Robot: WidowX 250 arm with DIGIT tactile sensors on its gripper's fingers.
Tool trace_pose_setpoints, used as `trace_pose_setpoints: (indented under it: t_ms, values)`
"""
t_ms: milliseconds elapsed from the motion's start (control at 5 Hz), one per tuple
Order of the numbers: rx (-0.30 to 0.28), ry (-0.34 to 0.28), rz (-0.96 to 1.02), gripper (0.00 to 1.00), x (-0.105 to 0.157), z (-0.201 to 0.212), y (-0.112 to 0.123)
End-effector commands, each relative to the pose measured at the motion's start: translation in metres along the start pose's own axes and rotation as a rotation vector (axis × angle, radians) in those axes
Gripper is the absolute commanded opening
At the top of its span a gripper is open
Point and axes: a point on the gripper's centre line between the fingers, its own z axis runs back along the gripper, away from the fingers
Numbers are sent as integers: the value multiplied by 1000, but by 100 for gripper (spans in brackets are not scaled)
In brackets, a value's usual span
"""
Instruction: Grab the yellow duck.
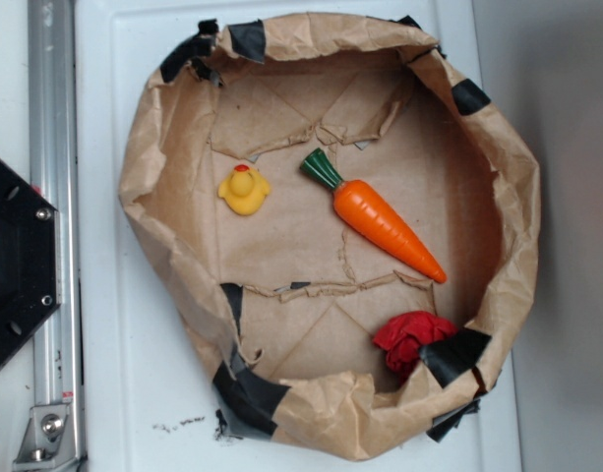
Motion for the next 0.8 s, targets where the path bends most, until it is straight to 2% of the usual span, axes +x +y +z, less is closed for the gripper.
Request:
trace_pose_setpoints:
  t_ms: [0,200,400,600]
  values:
    - [0,0,0,100,0,0,0]
    - [-8,3,202,100,33,-14,8]
    - [-64,-7,442,100,60,-24,22]
    - [-113,-15,565,100,77,-40,31]
